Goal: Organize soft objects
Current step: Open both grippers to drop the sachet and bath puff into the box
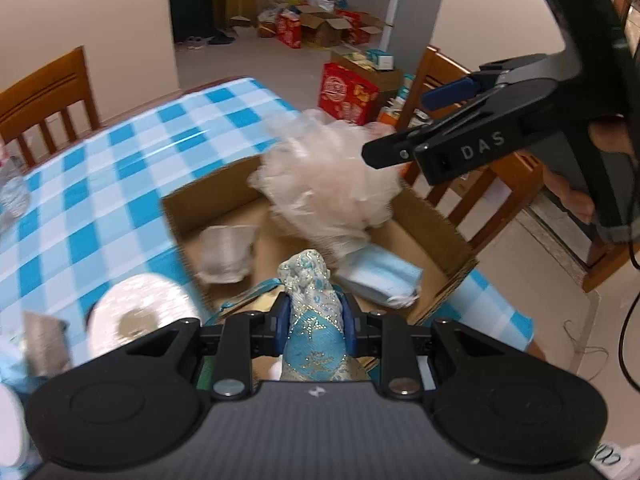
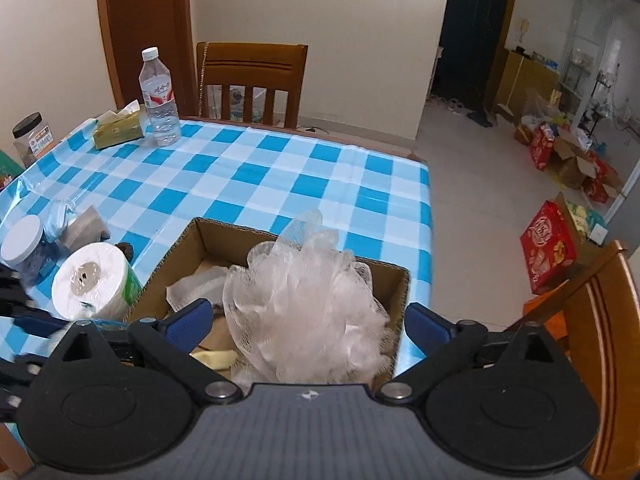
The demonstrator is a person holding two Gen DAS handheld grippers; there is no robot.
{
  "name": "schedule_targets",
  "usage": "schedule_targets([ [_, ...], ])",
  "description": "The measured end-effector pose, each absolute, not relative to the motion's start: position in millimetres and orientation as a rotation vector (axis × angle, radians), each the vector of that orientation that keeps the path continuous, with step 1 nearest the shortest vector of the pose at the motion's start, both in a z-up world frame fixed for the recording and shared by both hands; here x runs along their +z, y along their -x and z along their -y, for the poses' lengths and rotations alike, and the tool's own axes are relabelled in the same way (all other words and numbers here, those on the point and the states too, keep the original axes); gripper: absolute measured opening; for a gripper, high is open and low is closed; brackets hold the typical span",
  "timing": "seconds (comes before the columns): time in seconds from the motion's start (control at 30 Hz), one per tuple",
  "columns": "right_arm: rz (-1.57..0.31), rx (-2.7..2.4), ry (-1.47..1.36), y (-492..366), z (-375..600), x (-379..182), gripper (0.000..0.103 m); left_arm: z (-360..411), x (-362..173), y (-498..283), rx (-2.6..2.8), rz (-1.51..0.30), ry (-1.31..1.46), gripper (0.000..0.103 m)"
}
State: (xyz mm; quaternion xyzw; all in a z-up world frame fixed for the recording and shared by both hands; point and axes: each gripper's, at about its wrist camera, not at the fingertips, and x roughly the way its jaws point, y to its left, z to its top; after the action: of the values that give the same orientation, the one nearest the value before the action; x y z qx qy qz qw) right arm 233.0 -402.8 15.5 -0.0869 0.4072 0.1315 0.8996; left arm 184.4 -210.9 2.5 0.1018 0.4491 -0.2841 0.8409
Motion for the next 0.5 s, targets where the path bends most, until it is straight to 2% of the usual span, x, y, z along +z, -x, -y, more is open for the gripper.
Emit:
schedule_targets([
  [0.07,-0.83,0.265,0.178,-226,409,20,0.103,223,-1,-186,-0.621,-0.952,-0.213,0.03],
  [0.13,-0.822,0.257,0.172,-221,414,22,0.103,236,-5,-188,-0.642,-0.943,-0.204,0.046],
  [0.17,-0.817,0.25,0.168,-219,416,22,0.103,240,-6,-188,-0.648,-0.936,-0.193,0.075],
  [0.2,-0.815,0.243,0.163,-217,419,22,0.103,246,-8,-189,-0.653,-0.93,-0.182,0.092],
  [0.33,-0.813,0.215,0.14,-215,424,20,0.103,261,-21,-188,-0.622,-0.873,-0.21,0.092],
  [0.5,-0.815,0.21,0.122,-208,422,15,0.103,251,-25,-184,-0.58,-0.898,-0.178,0.093],
])
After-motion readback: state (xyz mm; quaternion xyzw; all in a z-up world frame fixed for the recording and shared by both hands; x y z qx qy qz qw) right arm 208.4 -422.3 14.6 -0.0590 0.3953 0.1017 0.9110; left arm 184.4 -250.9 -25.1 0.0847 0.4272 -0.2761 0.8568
